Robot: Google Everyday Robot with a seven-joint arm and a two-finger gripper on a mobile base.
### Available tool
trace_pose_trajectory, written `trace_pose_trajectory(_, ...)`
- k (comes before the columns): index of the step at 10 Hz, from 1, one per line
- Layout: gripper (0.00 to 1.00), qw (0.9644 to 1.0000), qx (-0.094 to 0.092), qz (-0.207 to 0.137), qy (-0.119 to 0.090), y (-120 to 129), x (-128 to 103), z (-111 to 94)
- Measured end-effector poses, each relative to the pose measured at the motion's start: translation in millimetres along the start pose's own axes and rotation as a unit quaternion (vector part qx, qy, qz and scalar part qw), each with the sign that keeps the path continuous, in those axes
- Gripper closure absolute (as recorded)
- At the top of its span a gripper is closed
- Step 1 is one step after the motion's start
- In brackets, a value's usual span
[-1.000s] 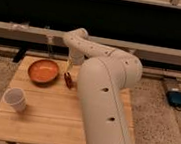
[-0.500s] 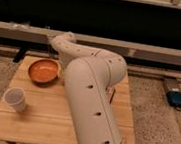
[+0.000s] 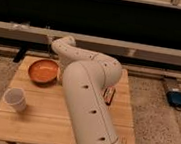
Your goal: Place the pepper in the ceramic bowl
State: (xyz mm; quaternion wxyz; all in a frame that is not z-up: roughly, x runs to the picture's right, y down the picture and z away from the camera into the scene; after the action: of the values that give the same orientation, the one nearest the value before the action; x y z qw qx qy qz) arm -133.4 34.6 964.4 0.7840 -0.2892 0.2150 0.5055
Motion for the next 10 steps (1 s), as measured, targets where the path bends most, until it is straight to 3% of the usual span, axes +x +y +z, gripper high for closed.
trace_pose_trajectory(4, 0.65, 0.9996, -0.003, 0.009, 0.027, -6, 2, 10)
trace_pose_trajectory(6, 0.85, 0.9995, 0.002, 0.011, 0.030, -10, 0, 5)
trace_pose_trajectory(7, 0.93, 0.9996, 0.003, 0.007, 0.027, -10, -2, -2)
trace_pose_trajectory(8, 1.00, 0.9998, 0.008, -0.011, 0.012, -2, -9, -21)
trace_pose_trajectory(10, 1.00, 0.9988, 0.012, -0.045, -0.011, 17, -19, -50)
